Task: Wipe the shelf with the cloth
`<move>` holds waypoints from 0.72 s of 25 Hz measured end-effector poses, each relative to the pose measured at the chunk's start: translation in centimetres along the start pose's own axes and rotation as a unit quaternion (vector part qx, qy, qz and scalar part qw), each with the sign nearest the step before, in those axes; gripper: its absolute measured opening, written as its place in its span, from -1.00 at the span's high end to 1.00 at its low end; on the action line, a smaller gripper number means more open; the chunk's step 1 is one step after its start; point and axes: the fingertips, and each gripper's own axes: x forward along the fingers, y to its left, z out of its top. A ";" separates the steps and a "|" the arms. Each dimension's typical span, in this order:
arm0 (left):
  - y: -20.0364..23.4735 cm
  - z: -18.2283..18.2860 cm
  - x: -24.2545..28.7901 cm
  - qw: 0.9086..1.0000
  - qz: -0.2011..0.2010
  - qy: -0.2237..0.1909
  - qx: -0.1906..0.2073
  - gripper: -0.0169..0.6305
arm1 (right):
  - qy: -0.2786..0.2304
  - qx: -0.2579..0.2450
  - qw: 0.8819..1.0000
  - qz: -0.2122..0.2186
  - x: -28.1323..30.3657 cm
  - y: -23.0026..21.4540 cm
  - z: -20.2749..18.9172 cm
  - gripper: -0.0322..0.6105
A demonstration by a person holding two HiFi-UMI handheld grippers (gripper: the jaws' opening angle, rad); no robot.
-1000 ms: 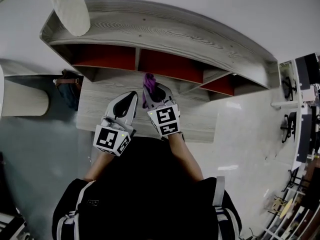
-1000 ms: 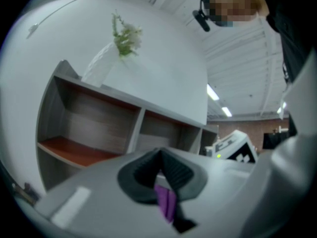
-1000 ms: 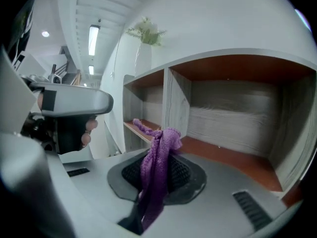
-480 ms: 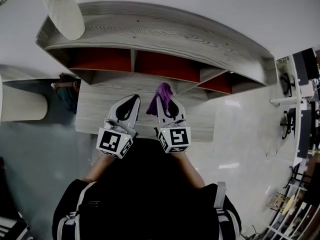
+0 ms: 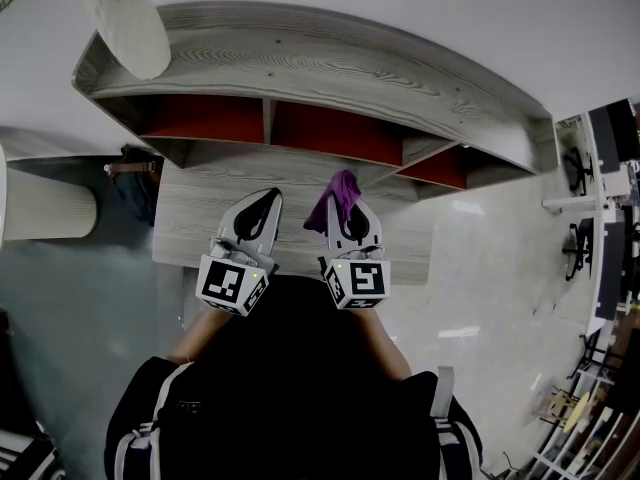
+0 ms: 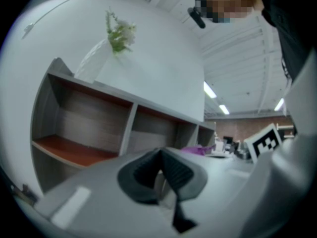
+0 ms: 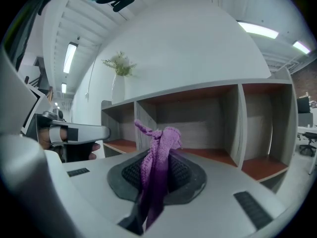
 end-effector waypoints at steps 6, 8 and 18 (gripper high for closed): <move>0.0 0.1 0.4 1.000 -0.001 -0.002 -0.001 0.93 | -0.001 -0.010 1.000 -0.006 0.2 -0.5 0.2 0.75; 0.0 0.1 0.6 1.000 -0.001 -0.002 -0.002 0.93 | -0.002 -0.009 1.000 -0.007 0.2 -0.6 0.3 0.75; -0.3 0.3 1.4 1.000 -0.003 0.000 0.004 0.93 | -0.005 -0.002 1.000 0.002 0.5 -1.0 0.5 0.75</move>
